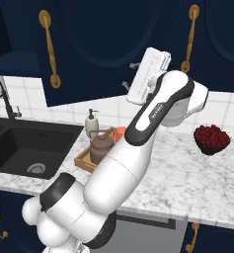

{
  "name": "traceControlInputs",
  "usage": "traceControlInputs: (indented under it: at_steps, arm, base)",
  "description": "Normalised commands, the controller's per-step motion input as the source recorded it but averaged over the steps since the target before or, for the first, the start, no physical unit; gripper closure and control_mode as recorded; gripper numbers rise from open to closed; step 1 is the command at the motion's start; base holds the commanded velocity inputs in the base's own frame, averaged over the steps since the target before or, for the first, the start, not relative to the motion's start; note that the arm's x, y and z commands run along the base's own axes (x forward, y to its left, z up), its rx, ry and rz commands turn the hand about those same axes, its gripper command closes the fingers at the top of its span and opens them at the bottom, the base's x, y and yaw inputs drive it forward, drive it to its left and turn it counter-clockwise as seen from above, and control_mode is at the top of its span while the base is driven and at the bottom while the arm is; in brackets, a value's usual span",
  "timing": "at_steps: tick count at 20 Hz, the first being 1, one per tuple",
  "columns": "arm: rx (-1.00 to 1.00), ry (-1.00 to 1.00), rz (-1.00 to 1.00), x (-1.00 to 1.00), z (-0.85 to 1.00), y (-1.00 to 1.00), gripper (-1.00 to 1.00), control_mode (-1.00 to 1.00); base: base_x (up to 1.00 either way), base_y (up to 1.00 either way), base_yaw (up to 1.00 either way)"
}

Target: Pick the kettle from the counter and place it on the tray. Then pick the mug from the cabinet and place it on the tray. Then close the cabinet doors.

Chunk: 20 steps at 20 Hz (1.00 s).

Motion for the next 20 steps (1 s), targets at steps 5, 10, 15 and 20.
traceControlInputs:
  at_steps: [5, 10, 15, 20]
  arm:
    - [-0.03, 0.0, -0.29, 0.58, -0.01, 0.7, -1.0, -1.0]
    - [-0.02, 0.0, -0.33, 0.55, -0.09, 0.79, -1.0, -1.0]
    - [-0.03, 0.01, -0.34, 0.6, -0.11, 0.83, -1.0, -1.0]
    - [-0.03, 0.04, -0.34, 0.7, -0.05, 0.81, -1.0, -1.0]
  base:
    - [0.0, 0.0, 0.0]
    - [0.0, 0.0, 0.0]
    - [0.0, 0.0, 0.0]
    - [0.0, 0.0, 0.0]
